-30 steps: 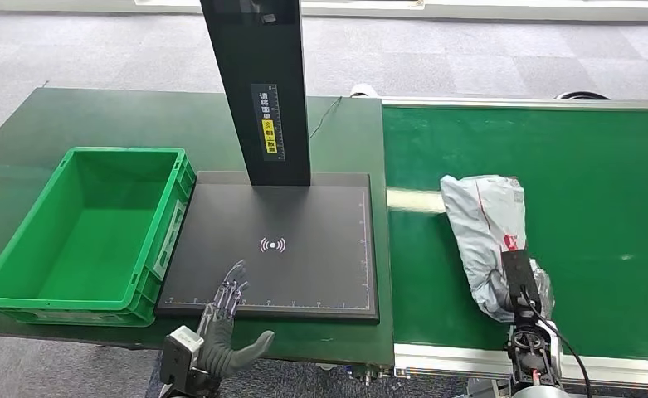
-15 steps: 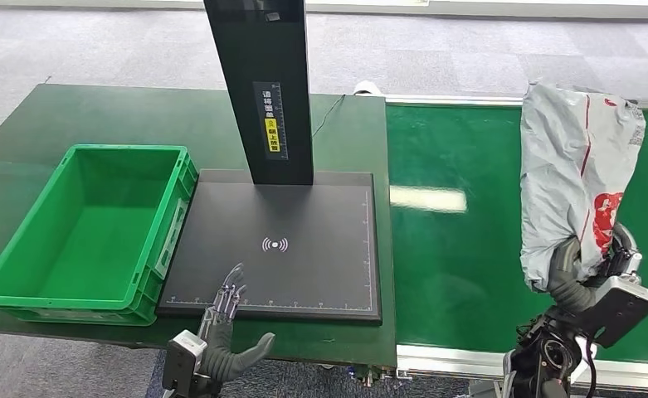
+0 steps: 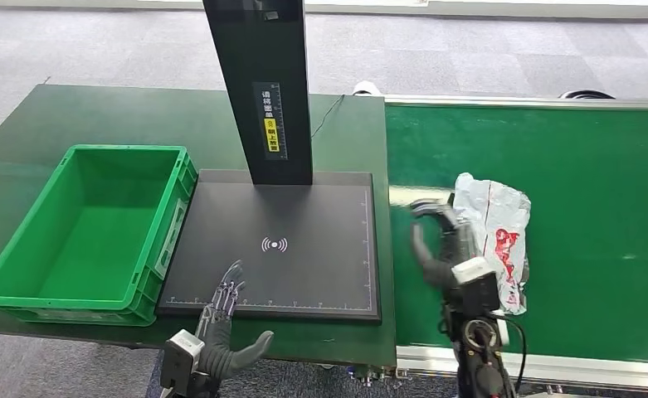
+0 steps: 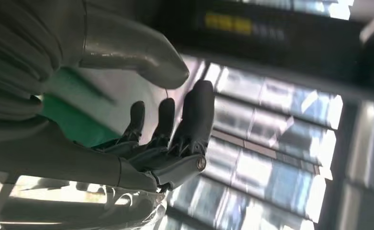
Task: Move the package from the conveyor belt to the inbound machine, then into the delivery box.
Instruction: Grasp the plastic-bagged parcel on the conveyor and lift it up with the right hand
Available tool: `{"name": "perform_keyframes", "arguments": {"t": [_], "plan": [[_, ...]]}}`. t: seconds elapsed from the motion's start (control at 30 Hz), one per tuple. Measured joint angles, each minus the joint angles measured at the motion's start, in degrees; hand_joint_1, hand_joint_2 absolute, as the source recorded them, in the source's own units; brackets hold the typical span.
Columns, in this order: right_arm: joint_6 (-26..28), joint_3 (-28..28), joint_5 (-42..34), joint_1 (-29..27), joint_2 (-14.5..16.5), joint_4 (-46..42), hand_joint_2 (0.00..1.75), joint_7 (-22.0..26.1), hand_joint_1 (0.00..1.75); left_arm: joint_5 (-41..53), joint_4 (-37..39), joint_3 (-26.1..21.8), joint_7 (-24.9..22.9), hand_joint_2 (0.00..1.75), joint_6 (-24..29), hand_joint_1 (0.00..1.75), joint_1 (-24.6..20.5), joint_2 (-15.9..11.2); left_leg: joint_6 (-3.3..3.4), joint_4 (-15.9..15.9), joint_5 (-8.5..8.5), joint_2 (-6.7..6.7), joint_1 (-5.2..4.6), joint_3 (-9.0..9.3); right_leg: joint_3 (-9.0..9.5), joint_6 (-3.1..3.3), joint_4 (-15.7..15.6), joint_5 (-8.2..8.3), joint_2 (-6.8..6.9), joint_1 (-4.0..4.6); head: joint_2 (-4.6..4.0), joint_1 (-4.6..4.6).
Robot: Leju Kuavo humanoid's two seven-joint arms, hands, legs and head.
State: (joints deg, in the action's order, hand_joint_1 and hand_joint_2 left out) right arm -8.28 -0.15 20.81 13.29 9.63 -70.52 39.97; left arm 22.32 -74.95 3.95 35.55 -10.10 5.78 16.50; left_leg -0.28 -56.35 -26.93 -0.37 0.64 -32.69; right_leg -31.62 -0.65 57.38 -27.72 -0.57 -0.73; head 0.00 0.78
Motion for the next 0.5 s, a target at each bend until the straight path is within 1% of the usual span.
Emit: {"name": "perform_keyframes", "arguments": {"t": [0.07, 0.13, 0.17, 0.27, 0.3, 0.33, 0.37, 0.43, 0.5], "plan": [[-0.27, 3.45, 1.52, 0.91, 0.02, 3.87, 1.75, -0.02, 1.75, 0.01, 0.07, -0.09, 0.03, 1.75, -0.01, 0.00, -0.07, -0.05, 0.00, 0.00, 0.00, -0.04, 0.00, -0.02, -0.01, 0.00, 0.00, 0.00, 0.03, 0.00, 0.00, 0.01], [0.20, 5.67, 2.45, 1.59, 0.06, 6.81, 1.75, -0.02, 1.75, 0.01, 0.07, -0.17, 0.05, 1.75, -0.04, 0.00, -0.04, -0.09, 0.00, 0.00, 0.00, -0.06, 0.00, -0.04, -0.03, 0.00, 0.01, -0.01, 0.04, 0.00, 0.00, 0.00], [0.55, 6.44, 2.94, 1.80, 0.08, 7.94, 1.75, -0.02, 1.69, 0.00, 0.07, -0.20, 0.07, 1.75, -0.05, 0.00, -0.03, -0.10, 0.00, 0.00, 0.00, -0.06, 0.00, -0.06, -0.05, -0.01, 0.01, -0.01, 0.04, -0.01, 0.00, -0.01], [2.70, 7.94, 5.13, 2.09, 0.18, 10.51, 1.75, -0.52, 0.39, 0.01, 0.06, -0.32, 0.14, 1.75, -0.10, 0.00, 0.07, -0.16, 0.00, 0.00, -0.01, -0.06, -0.01, -0.10, -0.10, -0.01, 0.01, -0.02, 0.04, -0.01, 0.00, -0.01], [4.53, 8.19, 6.66, 2.15, 0.22, 11.13, 1.75, -1.46, 0.01, 0.02, 0.02, -0.36, 0.15, 1.75, -0.09, 0.00, 0.15, -0.18, 0.00, 0.00, -0.01, -0.06, -0.01, -0.11, -0.10, -0.01, 0.01, -0.02, 0.04, -0.02, 0.00, -0.01], [8.06, 8.33, 9.74, 2.20, 0.25, 11.64, 1.75, -3.84, 0.00, 0.06, -0.09, -0.38, 0.10, 1.75, -0.07, 0.00, 0.31, -0.19, 0.00, 0.00, -0.01, -0.06, -0.01, -0.12, -0.11, -0.01, 0.01, -0.02, 0.04, -0.02, 0.00, 0.00], [12.72, 8.38, 13.90, 2.25, 0.27, 12.00, 1.75, -7.37, 0.00, 0.13, -0.31, -0.39, -0.04, 1.75, -0.03, 0.00, 0.54, -0.19, 0.00, 0.00, -0.01, -0.06, -0.01, -0.12, -0.11, -0.01, 0.00, -0.02, 0.04, -0.02, 0.00, -0.01], [23.43, 8.35, 23.95, 2.60, 0.17, 12.73, 1.75, -16.44, 0.00, 0.33, -1.04, -0.41, -0.49, 1.75, 0.02, 0.00, 1.26, -0.19, 0.00, 0.00, -0.01, -0.04, -0.01, -0.12, -0.13, -0.01, 0.00, -0.01, 0.03, -0.02, 0.00, -0.01], [32.03, 7.90, 33.97, 3.36, -0.15, 14.17, 1.75, -26.16, 0.00, 0.44, -2.07, -0.41, -1.13, 1.75, -0.02, 0.00, 1.99, -0.19, 0.00, -0.01, -0.01, 0.00, -0.01, -0.12, -0.15, -0.01, 0.00, -0.01, 0.01, -0.02, 0.00, 0.00]]}}
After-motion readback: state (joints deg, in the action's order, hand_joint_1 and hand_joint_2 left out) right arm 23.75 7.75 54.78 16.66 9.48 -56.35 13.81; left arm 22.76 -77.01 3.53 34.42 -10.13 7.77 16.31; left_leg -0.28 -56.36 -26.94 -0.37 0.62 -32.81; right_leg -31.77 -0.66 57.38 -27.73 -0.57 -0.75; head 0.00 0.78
